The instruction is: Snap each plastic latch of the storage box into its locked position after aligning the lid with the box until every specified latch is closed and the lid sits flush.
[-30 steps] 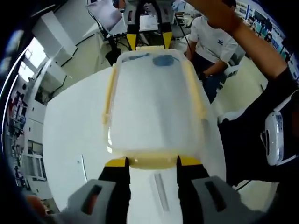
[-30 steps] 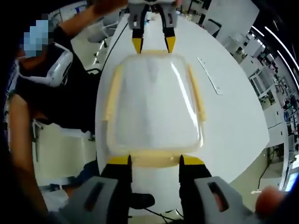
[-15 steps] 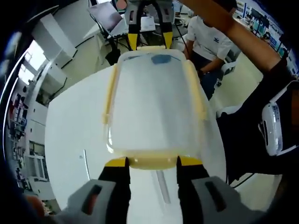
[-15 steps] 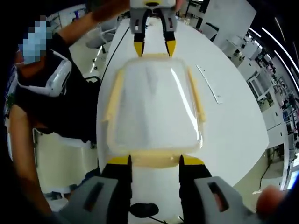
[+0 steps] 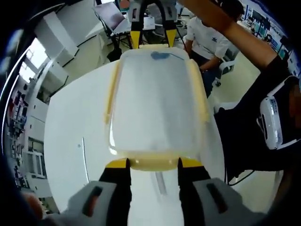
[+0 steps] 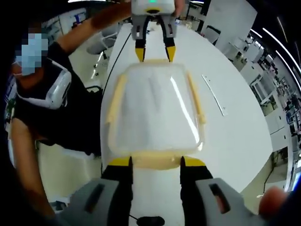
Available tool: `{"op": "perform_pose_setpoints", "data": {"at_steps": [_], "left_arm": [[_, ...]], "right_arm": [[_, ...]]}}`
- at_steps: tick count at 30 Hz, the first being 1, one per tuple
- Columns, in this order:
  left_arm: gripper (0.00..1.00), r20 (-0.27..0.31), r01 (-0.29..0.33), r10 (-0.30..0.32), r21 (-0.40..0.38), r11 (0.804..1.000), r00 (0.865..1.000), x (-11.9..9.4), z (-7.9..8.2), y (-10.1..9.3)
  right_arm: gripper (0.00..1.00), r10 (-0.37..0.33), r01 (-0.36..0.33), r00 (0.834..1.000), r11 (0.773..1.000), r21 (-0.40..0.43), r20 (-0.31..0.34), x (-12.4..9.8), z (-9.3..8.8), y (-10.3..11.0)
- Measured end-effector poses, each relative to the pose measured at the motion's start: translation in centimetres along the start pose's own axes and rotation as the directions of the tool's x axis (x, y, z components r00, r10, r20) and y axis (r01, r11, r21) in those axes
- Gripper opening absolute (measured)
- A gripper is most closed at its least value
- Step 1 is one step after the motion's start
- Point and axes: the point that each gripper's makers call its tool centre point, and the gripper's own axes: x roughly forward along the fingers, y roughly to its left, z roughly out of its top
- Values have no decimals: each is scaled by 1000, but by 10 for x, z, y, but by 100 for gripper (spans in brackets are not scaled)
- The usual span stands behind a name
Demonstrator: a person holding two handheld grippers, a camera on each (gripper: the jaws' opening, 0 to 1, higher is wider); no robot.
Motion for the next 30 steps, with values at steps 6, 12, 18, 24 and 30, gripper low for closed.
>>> {"op": "perform_pose_setpoints", "data": {"at_steps": [6,12,18,24,30], "left_arm": [[35,1,-24,24,-10,1000,1000,-13,-15,1],[35,18,-40,41,-28,999,999,-23,-41,5],[35,15,-57,58,-51,997,998,-40,-66,2],[35,20,-80,82,-74,994,996,-61,-86,-2],[35,16,-99,101,-94,991,995,-73,-104,-7]], "right_arm": [[35,-14,14,1000,999,-30,0,10,17,-4],[35,-17,19,999,998,-54,31,18,42,-9],[35,-10,12,1000,996,-86,28,31,69,-13],[35,-2,5,1000,994,-107,27,41,94,-16],[35,3,4,999,990,-140,46,41,117,-15]]}}
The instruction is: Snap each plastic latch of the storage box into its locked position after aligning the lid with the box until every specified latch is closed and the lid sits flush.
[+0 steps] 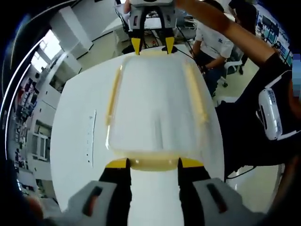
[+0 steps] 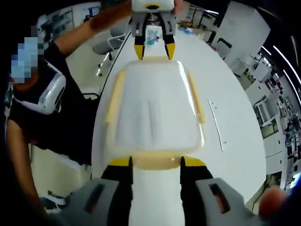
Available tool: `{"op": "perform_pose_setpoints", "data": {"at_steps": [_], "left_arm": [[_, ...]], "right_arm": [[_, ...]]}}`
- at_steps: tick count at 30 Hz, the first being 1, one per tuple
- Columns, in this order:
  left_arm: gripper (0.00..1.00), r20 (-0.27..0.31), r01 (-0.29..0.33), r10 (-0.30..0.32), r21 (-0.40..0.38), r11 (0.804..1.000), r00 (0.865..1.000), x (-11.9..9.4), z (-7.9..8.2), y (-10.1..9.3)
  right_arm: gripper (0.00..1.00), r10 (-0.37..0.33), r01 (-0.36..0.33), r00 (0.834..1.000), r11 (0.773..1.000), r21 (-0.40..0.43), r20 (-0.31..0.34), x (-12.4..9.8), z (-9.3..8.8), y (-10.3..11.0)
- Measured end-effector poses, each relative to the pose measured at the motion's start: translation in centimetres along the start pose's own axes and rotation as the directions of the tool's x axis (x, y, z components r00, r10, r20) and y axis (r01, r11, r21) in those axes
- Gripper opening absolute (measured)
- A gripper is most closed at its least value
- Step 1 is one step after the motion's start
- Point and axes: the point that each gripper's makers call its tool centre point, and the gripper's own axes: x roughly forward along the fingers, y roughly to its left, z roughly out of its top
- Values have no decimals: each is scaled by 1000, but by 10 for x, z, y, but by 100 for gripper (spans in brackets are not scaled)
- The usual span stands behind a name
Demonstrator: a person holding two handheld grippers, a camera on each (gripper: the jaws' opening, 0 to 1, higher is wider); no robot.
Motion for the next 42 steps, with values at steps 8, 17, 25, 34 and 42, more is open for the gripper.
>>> {"op": "perform_pose_setpoints", "data": {"at_steps": [8,17,25,34,42], "left_arm": [[35,36,-16,16,-10,1000,999,-19,-11,0],[35,33,-35,36,-16,999,999,-24,-13,-1],[35,34,-41,42,-26,999,999,-27,-11,-1],[35,60,-50,52,-33,998,997,-25,-13,-5],[35,59,-45,47,-36,998,997,-22,-21,-7]], "right_arm": [[35,1,-1,1000,1000,-25,19,-2,24,1],[35,-6,7,1000,999,-41,20,-3,30,0],[35,-5,6,1000,999,-53,8,-6,30,-2],[34,-9,11,999,998,-68,34,-3,29,1],[34,-6,9,999,997,-71,37,1,33,0]]}}
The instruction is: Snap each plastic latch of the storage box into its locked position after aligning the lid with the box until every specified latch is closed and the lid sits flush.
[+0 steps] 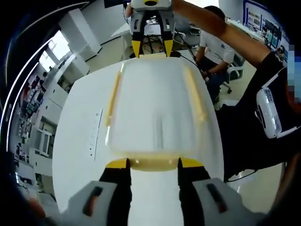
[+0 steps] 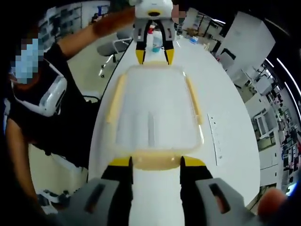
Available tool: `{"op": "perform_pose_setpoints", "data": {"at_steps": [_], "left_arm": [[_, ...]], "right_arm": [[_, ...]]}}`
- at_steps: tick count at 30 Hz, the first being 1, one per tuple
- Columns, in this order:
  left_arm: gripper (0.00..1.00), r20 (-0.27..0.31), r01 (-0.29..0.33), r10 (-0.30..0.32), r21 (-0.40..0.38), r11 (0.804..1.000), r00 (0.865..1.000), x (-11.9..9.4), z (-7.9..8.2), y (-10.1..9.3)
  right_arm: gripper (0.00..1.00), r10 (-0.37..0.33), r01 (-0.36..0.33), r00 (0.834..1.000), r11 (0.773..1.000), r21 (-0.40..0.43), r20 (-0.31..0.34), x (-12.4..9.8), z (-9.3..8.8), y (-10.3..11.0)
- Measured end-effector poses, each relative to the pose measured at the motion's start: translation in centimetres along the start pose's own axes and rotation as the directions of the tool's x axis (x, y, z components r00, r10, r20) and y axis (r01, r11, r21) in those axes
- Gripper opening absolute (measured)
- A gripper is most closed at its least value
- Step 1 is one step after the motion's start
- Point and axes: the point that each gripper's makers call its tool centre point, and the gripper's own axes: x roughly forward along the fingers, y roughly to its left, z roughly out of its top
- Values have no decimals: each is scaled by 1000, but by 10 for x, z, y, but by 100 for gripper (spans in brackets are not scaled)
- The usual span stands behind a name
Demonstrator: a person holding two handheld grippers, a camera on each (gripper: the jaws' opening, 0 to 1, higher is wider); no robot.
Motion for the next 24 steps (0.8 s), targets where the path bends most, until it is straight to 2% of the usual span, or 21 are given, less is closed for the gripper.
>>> {"op": "perform_pose_setpoints", "data": {"at_steps": [11,24], "left_arm": [[35,2,18,-18,-13,1000,1000,8,-7,-4],[35,7,31,-31,-14,999,999,14,-8,-10]], "right_arm": [[34,19,-19,1000,1000,7,13,13,-5,4],[34,35,-36,999,999,19,23,18,-9,11]]}}
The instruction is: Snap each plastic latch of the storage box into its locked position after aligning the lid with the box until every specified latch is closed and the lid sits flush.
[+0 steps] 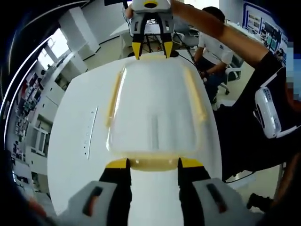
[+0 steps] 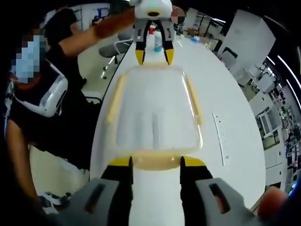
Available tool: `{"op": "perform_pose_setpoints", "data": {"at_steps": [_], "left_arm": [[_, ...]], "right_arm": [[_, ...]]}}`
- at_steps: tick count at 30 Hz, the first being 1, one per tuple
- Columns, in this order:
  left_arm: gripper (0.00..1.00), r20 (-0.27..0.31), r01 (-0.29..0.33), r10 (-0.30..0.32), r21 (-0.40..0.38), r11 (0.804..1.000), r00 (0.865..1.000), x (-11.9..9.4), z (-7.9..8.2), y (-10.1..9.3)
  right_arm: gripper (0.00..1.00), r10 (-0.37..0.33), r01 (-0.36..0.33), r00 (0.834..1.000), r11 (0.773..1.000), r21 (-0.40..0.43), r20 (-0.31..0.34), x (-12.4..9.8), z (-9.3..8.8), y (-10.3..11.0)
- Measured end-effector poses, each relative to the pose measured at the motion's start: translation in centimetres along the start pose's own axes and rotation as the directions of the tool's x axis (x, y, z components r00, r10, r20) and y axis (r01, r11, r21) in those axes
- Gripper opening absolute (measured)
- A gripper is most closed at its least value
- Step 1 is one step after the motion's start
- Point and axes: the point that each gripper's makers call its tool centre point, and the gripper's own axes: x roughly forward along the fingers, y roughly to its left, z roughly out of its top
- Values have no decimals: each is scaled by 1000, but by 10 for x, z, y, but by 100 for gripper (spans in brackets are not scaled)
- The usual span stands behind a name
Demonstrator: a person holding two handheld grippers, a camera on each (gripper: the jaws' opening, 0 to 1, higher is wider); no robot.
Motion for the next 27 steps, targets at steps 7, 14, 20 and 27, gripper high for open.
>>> {"op": "perform_pose_setpoints", "data": {"at_steps": [7,14,20,27], "left_arm": [[35,-10,12,-12,-2,1000,1000,6,-5,-4],[35,8,24,-24,-13,1000,1000,8,-8,-9],[35,3,25,-25,-11,1000,1000,8,-7,-11],[35,7,25,-25,-12,1000,1000,13,-10,-11]], "right_arm": [[34,7,-7,1000,1000,-4,-7,6,-1,3],[34,12,-12,1000,1000,0,15,9,-2,8],[35,14,-14,1000,1000,2,3,9,-3,10],[35,7,-7,1000,1000,-2,0,11,-4,9]]}}
